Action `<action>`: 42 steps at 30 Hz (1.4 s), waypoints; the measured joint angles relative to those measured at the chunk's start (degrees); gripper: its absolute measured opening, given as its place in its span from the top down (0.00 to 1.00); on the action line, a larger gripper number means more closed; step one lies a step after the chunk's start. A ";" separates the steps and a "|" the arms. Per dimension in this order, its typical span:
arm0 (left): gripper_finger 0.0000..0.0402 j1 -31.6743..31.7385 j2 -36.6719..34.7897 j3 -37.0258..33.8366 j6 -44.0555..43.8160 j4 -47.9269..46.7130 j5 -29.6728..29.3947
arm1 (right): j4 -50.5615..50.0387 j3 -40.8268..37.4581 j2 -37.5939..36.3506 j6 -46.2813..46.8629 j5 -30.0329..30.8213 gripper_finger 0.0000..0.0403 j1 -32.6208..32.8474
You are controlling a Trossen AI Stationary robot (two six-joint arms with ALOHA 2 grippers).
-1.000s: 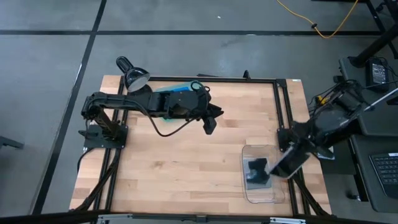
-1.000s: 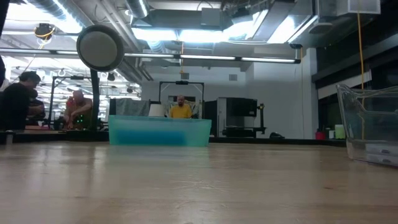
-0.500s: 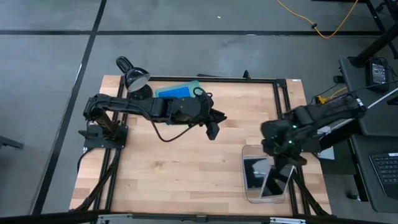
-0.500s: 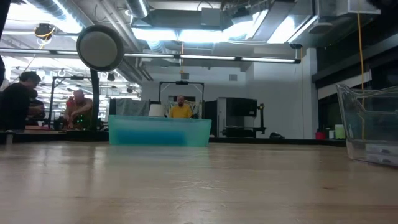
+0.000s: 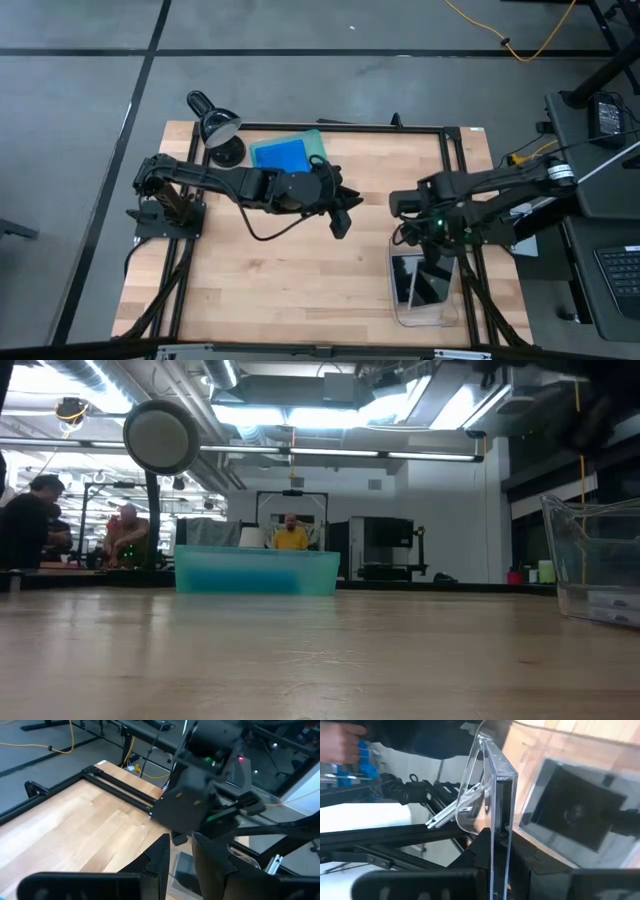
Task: Pick & place jewel cases by type
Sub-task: Put the black CD case into the transparent bin
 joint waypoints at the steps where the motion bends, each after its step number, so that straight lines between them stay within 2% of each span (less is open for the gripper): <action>1: 0.81 -0.04 0.00 0.00 0.00 0.02 0.01 | 0.78 -1.24 0.00 -0.01 -0.78 0.90 -0.31; 9: 0.81 0.43 0.00 0.00 1.07 0.02 -0.63 | 8.53 -9.27 0.04 2.46 -1.56 0.90 -0.85; 19: 0.81 1.02 0.00 0.00 1.08 0.02 -0.97 | 18.59 -13.59 0.37 6.25 -2.23 0.90 -0.85; 33: 0.81 1.01 0.00 0.00 1.07 0.07 -0.94 | 19.23 -13.91 8.40 1.60 -4.71 0.90 -0.83; 42: 0.81 1.01 0.00 0.00 1.07 0.08 -0.93 | 19.24 -13.91 9.18 1.49 -3.18 0.88 -0.83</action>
